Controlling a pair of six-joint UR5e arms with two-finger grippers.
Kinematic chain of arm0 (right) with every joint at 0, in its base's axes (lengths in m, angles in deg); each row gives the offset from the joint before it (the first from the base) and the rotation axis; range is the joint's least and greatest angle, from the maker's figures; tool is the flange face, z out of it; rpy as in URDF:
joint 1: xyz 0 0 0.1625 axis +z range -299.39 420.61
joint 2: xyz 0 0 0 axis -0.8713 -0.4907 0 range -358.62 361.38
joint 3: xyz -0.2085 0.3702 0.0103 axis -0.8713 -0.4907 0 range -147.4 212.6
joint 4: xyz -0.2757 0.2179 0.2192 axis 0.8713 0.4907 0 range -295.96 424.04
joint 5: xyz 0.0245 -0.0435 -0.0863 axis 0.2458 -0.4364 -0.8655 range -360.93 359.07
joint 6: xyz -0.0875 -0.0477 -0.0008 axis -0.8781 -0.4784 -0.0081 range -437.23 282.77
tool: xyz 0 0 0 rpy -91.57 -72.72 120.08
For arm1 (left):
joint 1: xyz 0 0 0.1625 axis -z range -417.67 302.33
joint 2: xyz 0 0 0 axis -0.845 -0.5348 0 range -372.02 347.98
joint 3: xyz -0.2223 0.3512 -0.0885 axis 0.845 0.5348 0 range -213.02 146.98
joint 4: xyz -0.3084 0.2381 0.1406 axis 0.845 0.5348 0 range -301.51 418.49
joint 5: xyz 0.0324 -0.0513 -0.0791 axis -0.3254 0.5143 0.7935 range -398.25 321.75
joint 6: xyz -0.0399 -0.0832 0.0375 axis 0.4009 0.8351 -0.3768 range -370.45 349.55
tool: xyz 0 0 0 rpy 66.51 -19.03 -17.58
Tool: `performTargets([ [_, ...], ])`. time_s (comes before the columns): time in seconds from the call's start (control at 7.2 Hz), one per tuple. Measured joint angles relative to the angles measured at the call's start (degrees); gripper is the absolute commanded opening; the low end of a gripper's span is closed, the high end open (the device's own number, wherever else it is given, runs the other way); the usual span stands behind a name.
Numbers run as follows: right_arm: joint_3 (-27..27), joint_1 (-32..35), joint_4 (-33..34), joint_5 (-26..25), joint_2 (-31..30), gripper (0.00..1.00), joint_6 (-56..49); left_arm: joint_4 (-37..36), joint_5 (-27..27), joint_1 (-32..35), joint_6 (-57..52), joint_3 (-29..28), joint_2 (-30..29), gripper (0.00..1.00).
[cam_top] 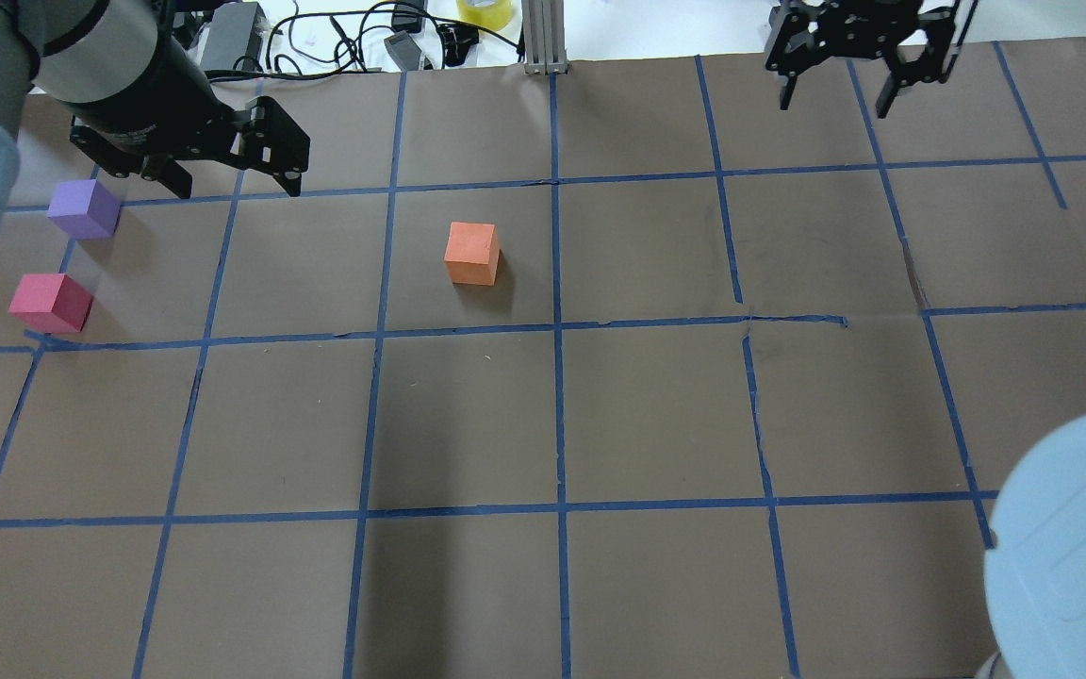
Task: Arrange blocks in a line
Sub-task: 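Move the left gripper over the orange cube and lower onto it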
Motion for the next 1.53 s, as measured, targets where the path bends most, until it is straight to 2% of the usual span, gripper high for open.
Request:
performTargets([
  [0.28, 1.7, 1.5, -3.4, 0.3, -7.9, 1.00, -1.8, -0.2, 0.1, -0.1, -0.2, 0.3, -0.2, 1.00],
  [0.69, 9.4, 8.4, 0.1, -3.0, -11.7, 1.00, -0.5, -0.1, 0.4, -0.5, -0.2, -1.8, -1.9, 1.00],
  [0.97, 11.7, 8.5, 1.7, -3.8, -12.3, 1.00, -0.7, -1.8, 1.5, -0.6, 0.2, -4.2, -7.7, 1.00],
  [1.25, 12.1, 8.0, 2.0, -3.7, -12.5, 1.00, -0.7, -8.6, 4.9, 0.6, 1.8, -4.4, -15.5, 1.00],
  [1.53, 12.2, 7.5, 2.3, -2.0, -12.5, 1.00, -0.2, -17.4, 5.5, 3.8, 4.8, -4.5, -24.2, 1.00],
])
